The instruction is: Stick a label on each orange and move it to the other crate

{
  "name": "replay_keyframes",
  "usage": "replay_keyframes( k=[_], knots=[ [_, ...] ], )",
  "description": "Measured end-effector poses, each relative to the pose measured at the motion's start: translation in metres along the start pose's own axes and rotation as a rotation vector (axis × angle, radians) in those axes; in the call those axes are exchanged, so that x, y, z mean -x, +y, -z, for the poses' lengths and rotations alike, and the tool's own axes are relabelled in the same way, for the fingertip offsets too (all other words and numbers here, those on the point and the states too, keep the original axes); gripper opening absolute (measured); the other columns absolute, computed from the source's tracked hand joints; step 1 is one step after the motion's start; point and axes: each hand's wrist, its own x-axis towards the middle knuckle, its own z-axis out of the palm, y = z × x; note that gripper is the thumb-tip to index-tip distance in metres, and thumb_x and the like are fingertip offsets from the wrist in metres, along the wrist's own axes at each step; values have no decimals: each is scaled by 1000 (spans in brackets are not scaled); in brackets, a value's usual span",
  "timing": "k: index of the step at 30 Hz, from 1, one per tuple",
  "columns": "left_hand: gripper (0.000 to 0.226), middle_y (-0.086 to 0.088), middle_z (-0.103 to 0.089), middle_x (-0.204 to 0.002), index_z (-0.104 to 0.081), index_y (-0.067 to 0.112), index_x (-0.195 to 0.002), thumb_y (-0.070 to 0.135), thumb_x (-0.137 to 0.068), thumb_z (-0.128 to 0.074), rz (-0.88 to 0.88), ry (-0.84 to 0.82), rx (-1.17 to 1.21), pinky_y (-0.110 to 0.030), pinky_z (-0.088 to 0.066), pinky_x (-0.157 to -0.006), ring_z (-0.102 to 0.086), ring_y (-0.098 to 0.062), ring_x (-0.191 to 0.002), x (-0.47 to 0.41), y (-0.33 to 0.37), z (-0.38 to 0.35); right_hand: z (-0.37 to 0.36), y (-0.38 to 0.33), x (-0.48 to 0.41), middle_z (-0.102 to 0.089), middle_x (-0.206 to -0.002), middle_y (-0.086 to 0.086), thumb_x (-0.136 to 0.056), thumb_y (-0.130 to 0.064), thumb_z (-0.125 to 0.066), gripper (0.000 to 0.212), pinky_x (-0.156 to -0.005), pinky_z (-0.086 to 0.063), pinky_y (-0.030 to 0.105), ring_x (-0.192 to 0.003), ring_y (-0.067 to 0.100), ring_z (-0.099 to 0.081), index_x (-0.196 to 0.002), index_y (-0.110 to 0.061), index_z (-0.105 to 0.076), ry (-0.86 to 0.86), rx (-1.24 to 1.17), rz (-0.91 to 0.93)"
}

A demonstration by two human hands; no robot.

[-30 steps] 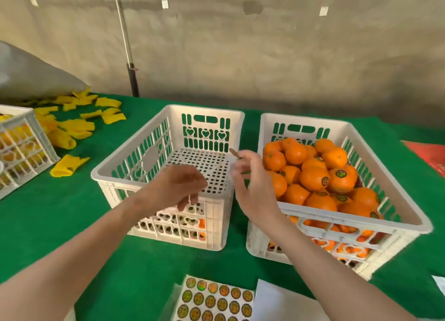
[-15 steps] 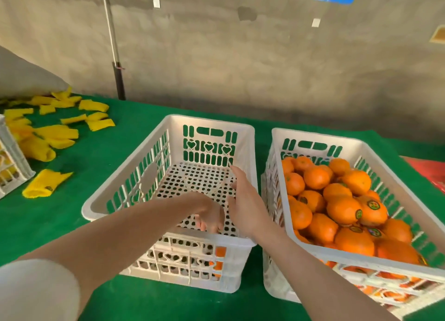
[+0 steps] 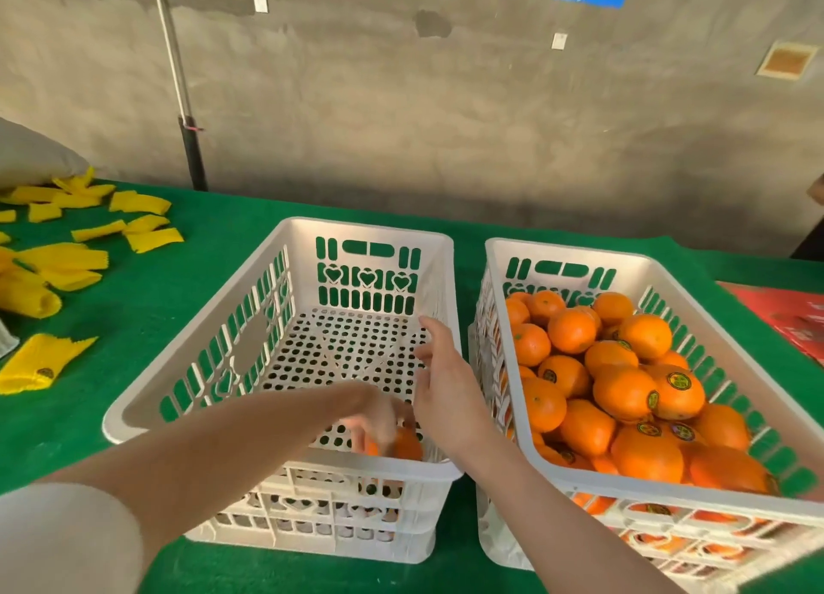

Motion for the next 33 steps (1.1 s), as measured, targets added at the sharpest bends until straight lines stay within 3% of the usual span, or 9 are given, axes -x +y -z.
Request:
replay_keyframes(
  k=[2,6,9,11,15,24,27,30,33],
  knots=[
    [74,-18,-42,-139,-38,27,-136,-5,-78,-70,-86,112,165,-35,-57,-83,-64,-32,-101,21,-7,20,1,-1,1,-52,-126,-2,-95,-4,-46,57,-86,-42,14,-110,9,-53,-141,-30,-26,38,-43,-16],
    [70,-6,-47,-125,-54,41,-111,-13,-69,-71,-348,349,547,-21,-56,-65,-59,-21,-96,70,-35,44,3,0,4,-54,-99,-12,-98,-9,-43,28,-70,-37,1,-87,-6,-52,-121,-25,-40,173,-91,67],
    [74,7,-52,-117,-49,54,-113,1,-71,-78,-448,514,473,-22,-53,-73,-60,-15,-100,104,-43,35,8,-2,6,-53,-83,-13,-99,-16,-45,11,-64,-39,6,-76,-10,-50,-98,-27,-45,262,-252,37],
    [75,2,-51,-121,-51,53,-114,-3,-71,-77,-498,557,594,-38,-53,-88,-59,-22,-107,120,-42,26,15,-8,7,-56,-83,-9,-97,-18,-48,5,-70,-41,12,-78,-4,-54,-93,-20,-50,263,-359,3],
    [68,-12,-44,-133,-62,36,-115,-11,-67,-72,-664,466,1060,-39,-56,-83,-58,-37,-112,141,-27,2,40,-25,19,-64,-91,4,-95,-16,-53,10,-82,-54,31,-92,18,-63,-89,-10,-59,185,-629,-11],
    [85,-24,-57,-121,-49,7,-133,21,-58,-86,-803,165,1487,-33,-57,-64,-62,-37,-92,149,46,-60,106,-25,81,-65,-110,-11,-94,-15,-54,13,-97,-47,42,-111,11,-58,-84,-20,-61,-38,-576,126],
    [61,-25,-58,-116,-48,10,-133,37,-81,-65,-742,152,1578,-28,-56,-59,-62,-34,-81,146,70,-75,126,-18,95,-64,-108,-10,-94,-11,-54,16,-91,-49,31,-104,8,-58,-82,-20,-59,-26,-505,154],
    [61,-23,-63,-108,-49,12,-132,49,-85,-56,-692,130,1570,-30,-58,-61,-65,-30,-75,141,88,-88,143,-12,108,-63,-105,-5,-94,-8,-53,16,-76,-46,16,-91,12,-59,-82,-16,-58,-28,-473,167],
    [70,-21,-66,-98,-49,12,-131,63,-82,-48,-612,148,1523,-29,-56,-57,-64,-26,-70,137,104,-98,153,-6,118,-60,-106,-3,-93,-8,-56,12,-81,-43,13,-96,4,-56,-84,-16,-56,-15,-380,211]
  ],
)
